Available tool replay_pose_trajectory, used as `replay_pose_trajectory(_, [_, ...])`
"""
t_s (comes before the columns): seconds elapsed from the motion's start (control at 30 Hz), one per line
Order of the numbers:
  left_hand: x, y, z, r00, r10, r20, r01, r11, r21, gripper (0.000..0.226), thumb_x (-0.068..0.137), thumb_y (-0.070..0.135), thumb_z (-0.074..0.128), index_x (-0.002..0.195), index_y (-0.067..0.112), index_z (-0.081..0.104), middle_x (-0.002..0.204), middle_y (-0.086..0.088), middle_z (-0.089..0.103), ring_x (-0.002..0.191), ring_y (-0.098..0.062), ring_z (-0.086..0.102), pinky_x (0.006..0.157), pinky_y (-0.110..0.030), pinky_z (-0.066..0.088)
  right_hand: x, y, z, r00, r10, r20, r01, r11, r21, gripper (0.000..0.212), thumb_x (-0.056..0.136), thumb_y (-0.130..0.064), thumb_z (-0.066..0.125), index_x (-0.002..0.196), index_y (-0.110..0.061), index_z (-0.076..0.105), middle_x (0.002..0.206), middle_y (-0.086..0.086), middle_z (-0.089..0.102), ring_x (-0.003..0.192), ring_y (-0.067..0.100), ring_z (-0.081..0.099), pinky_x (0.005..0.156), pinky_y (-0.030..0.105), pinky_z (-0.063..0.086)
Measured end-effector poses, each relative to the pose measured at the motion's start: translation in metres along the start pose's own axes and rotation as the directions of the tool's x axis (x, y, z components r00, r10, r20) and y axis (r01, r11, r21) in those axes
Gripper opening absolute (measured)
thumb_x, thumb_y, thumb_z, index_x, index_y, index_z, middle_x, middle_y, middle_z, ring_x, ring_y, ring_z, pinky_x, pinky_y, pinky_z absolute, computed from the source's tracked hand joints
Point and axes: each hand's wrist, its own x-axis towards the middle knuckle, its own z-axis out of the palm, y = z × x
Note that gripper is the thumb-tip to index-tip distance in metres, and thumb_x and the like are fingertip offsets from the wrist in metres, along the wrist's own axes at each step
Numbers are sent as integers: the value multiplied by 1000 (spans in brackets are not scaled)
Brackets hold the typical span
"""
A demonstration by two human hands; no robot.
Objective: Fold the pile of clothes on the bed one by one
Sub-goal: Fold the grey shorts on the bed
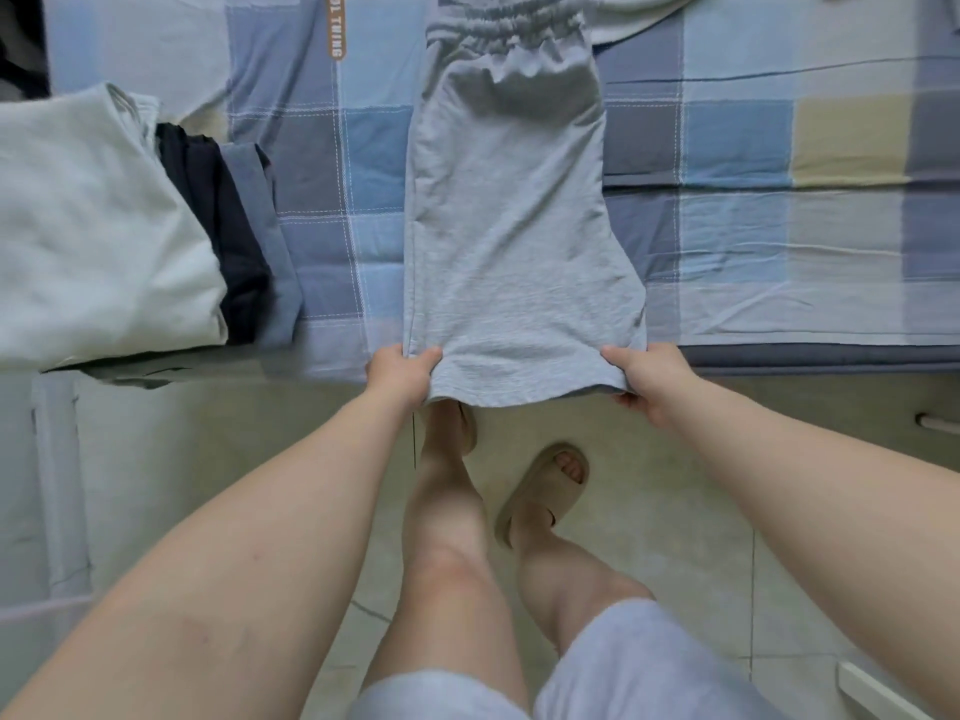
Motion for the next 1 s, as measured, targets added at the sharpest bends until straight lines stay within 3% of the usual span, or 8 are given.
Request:
replay_pose_trajectory(0.07, [-36, -5, -8, 999, -50, 21, 50, 999, -20, 36, 93, 27, 71, 124, 8, 66, 125, -9, 65, 97, -32, 67, 80, -42, 57, -37, 7, -14, 1000, 17, 0, -17, 999, 29, 12, 94, -9, 69, 104, -11, 63, 90, 4, 68, 75, 19, 65, 49, 25, 54])
replay_pose_trajectory(0.13, [-71, -9, -16, 990, -129, 48, 132, 990, -57, 32, 93, 24, 71, 121, 10, 66, 109, -4, 67, 75, -24, 61, 59, -31, 46, -71, 10, -28, 1000, 31, -7, -30, 999, 39, 9, 93, -9, 70, 98, -12, 63, 87, 4, 67, 72, 17, 64, 41, 20, 50])
replay_pose_trajectory(0.3, [-125, 7, -37, 951, -273, 143, 303, 915, -266, 19, 92, 23, 71, 106, 16, 60, 66, 2, 65, 40, -10, 56, 42, -16, 40, -121, -1, -50, 998, 47, -28, -45, 997, 58, 12, 91, -12, 71, 101, -12, 64, 92, 5, 69, 73, 17, 65, 42, 21, 49])
replay_pose_trajectory(0.43, [-122, 52, -54, 927, -306, 217, 369, 848, -380, 10, 95, 28, 64, 93, 19, 60, 61, 3, 56, 49, -10, 49, 51, -21, 39, -123, -47, -42, 999, 26, -48, -22, 995, 93, 29, 92, -15, 70, 119, -12, 60, 108, 9, 66, 77, 17, 63, 53, 28, 51])
replay_pose_trajectory(0.63, [-75, 137, -81, 906, -281, 316, 421, 668, -614, 23, 98, 29, 60, 80, 14, 63, 67, 1, 61, 61, -10, 51, 61, -20, 44, -99, -136, -7, 998, 19, -51, -9, 980, 200, 10, 97, -20, 65, 104, -16, 61, 86, 5, 64, 68, 13, 60, 45, 20, 50])
replay_pose_trajectory(0.8, [-17, 196, -83, 914, -223, 339, 393, 691, -607, 23, 100, 31, 56, 79, 22, 61, 68, 7, 63, 62, -7, 55, 62, -20, 42, -58, -208, 22, 995, 23, -94, 1, 969, 247, 14, 100, -21, 60, 87, -20, 55, 79, 1, 60, 63, 11, 58, 49, 24, 51])
replay_pose_trajectory(0.9, [19, 224, -76, 931, -168, 325, 341, 719, -605, 18, 101, 33, 55, 87, 23, 61, 66, 8, 67, 63, -7, 59, 61, -21, 43, -28, -242, 36, 995, -8, -97, 35, 960, 279, 12, 100, -18, 60, 89, -19, 57, 80, 0, 62, 68, 12, 62, 57, 27, 53])
replay_pose_trajectory(1.0, [44, 236, -66, 942, -66, 328, 263, 750, -606, 17, 102, 40, 54, 100, 25, 62, 96, 8, 72, 82, -10, 66, 67, -25, 46, -1, -255, 42, 998, -49, -50, 62, 954, 292, 8, 99, -13, 60, 106, -18, 61, 98, -2, 68, 83, 14, 71, 65, 31, 58])
